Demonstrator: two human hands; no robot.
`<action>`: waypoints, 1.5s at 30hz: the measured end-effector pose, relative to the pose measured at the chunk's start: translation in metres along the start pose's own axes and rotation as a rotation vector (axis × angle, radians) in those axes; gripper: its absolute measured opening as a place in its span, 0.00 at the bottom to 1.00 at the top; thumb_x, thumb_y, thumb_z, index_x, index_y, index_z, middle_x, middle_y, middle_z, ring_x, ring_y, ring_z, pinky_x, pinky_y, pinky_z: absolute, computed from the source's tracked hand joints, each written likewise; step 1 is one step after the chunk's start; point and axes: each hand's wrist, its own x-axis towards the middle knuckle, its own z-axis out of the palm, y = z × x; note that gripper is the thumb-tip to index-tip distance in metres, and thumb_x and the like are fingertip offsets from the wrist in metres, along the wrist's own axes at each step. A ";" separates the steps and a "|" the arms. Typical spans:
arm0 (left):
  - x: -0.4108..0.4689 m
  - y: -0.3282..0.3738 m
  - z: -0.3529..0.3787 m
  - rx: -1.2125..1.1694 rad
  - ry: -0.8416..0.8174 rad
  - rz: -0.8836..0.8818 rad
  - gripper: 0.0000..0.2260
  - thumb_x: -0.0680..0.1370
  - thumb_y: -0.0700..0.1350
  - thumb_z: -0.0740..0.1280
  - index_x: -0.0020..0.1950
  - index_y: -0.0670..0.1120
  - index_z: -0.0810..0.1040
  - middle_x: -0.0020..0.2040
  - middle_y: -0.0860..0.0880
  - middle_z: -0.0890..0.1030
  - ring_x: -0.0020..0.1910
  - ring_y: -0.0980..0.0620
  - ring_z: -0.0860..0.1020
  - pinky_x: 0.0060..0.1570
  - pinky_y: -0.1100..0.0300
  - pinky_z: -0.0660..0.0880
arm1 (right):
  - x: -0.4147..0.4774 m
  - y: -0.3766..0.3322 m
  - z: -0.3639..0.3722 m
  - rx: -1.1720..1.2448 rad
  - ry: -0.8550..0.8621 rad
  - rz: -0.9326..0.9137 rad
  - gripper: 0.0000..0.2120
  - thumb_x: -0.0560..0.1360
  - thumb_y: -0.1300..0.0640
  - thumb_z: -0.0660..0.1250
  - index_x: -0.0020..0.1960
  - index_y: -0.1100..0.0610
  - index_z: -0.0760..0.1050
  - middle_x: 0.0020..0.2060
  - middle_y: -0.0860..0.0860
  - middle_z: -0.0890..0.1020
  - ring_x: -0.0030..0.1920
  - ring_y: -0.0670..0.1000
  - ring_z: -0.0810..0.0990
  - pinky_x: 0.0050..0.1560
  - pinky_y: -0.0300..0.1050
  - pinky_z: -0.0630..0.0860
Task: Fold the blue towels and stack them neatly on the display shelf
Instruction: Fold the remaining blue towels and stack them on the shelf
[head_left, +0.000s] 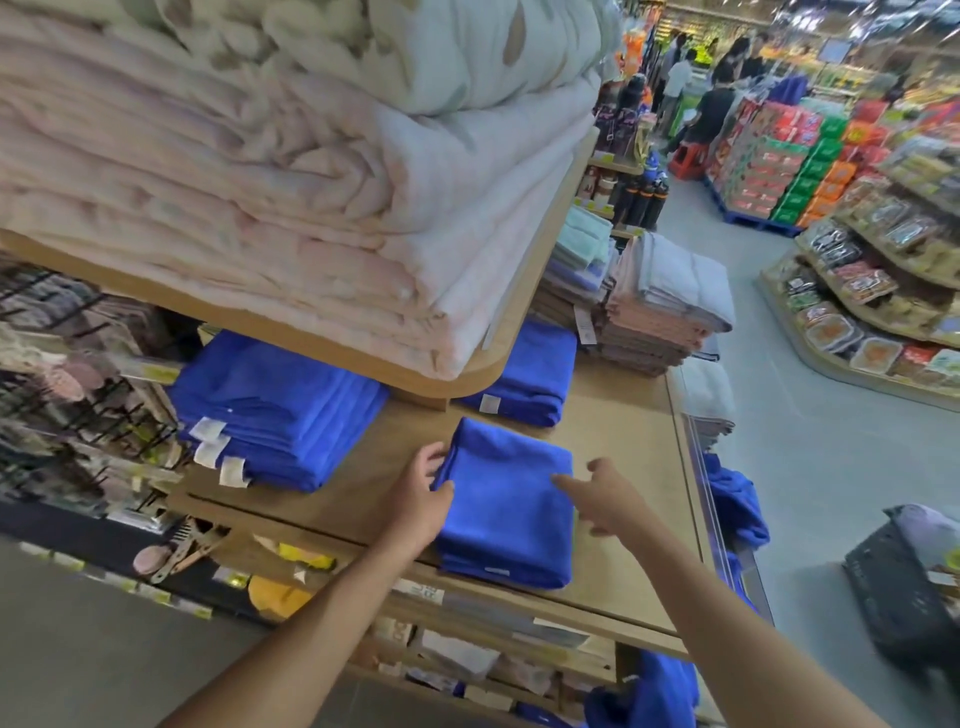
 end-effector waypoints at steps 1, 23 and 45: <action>0.000 0.000 -0.002 0.073 0.044 0.006 0.22 0.77 0.33 0.68 0.68 0.50 0.71 0.60 0.48 0.81 0.58 0.49 0.80 0.63 0.50 0.76 | -0.003 0.005 0.004 0.030 -0.073 0.058 0.31 0.72 0.38 0.71 0.66 0.56 0.66 0.47 0.53 0.82 0.41 0.54 0.84 0.36 0.49 0.83; 0.005 -0.006 -0.001 0.628 -0.087 0.212 0.29 0.76 0.51 0.71 0.76 0.51 0.66 0.68 0.52 0.76 0.67 0.50 0.75 0.64 0.53 0.74 | -0.028 -0.003 0.032 0.574 -0.084 -0.067 0.14 0.70 0.57 0.78 0.54 0.55 0.80 0.48 0.52 0.86 0.48 0.52 0.85 0.48 0.49 0.82; 0.095 0.155 0.051 -0.528 -0.302 -0.132 0.12 0.78 0.44 0.72 0.61 0.46 0.80 0.58 0.44 0.84 0.54 0.46 0.83 0.48 0.56 0.81 | 0.080 -0.097 -0.111 1.137 -0.248 -0.315 0.22 0.70 0.61 0.76 0.64 0.55 0.78 0.54 0.56 0.87 0.53 0.56 0.87 0.46 0.50 0.84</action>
